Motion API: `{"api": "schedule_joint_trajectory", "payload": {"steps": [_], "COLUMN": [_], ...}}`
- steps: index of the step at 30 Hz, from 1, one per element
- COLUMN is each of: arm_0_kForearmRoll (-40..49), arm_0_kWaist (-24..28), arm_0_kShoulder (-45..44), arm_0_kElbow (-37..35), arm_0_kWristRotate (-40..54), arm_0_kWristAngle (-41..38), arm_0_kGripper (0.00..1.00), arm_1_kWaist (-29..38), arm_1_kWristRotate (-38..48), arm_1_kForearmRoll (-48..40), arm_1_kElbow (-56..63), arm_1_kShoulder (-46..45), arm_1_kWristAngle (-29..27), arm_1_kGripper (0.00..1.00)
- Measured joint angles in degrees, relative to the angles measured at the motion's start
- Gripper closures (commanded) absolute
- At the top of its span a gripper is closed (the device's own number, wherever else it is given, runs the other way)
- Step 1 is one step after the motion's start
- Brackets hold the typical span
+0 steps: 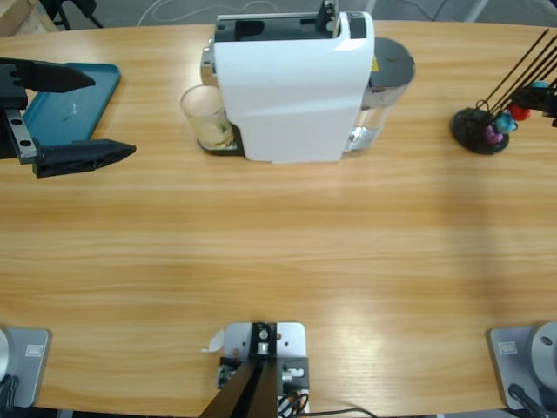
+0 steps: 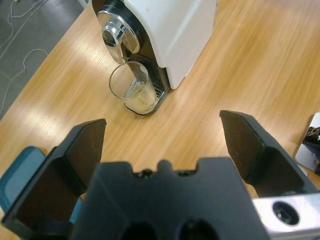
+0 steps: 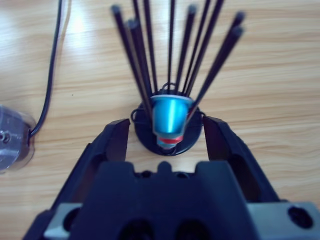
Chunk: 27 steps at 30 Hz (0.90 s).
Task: Pour coffee
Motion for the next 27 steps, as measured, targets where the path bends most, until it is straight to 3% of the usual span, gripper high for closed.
{"api": "schedule_joint_trajectory", "payload": {"steps": [2,4,20,21,23,24,27], "arm_0_kForearmRoll": [-0.1,-0.4,-0.9,-0.9,-0.9,-0.9,-0.9], "arm_0_kWaist": [0.0,0.0,0.0,0.0,0.0,0.0,-0.2], "arm_0_kShoulder": [0.0,0.0,0.7,0.7,0.7,0.8,1.0], "arm_0_kElbow": [-0.1,-0.1,-0.1,-0.1,-0.1,-0.1,-0.1], "arm_0_kWristRotate": [-1.0,-2.6,-6.1,-6.3,-6.8,-6.9,-7.4], "arm_0_kWristAngle": [0.0,0.0,0.0,0.0,0.0,0.0,0.0], "arm_0_kGripper": [0.0,0.0,0.0,0.0,0.0,0.0,0.0], "arm_1_kWaist": [0.0,0.0,0.0,0.0,0.0,0.0,0.0], "arm_1_kWristRotate": [0.0,0.0,-0.9,-1.0,-1.2,-1.5,-1.9], "arm_1_kForearmRoll": [0.0,0.0,2.1,2.1,2.2,2.2,2.2], "arm_1_kElbow": [0.0,0.0,0.0,0.0,0.0,0.0,-0.3], "arm_1_kShoulder": [0.0,0.0,-1.4,-1.4,-1.4,-1.4,-1.4], "arm_1_kWristAngle": [0.0,0.0,0.0,0.0,0.0,0.0,0.0], "arm_1_kGripper": [0.416,0.527,0.535,0.557,0.947,1.0,1.0]}}
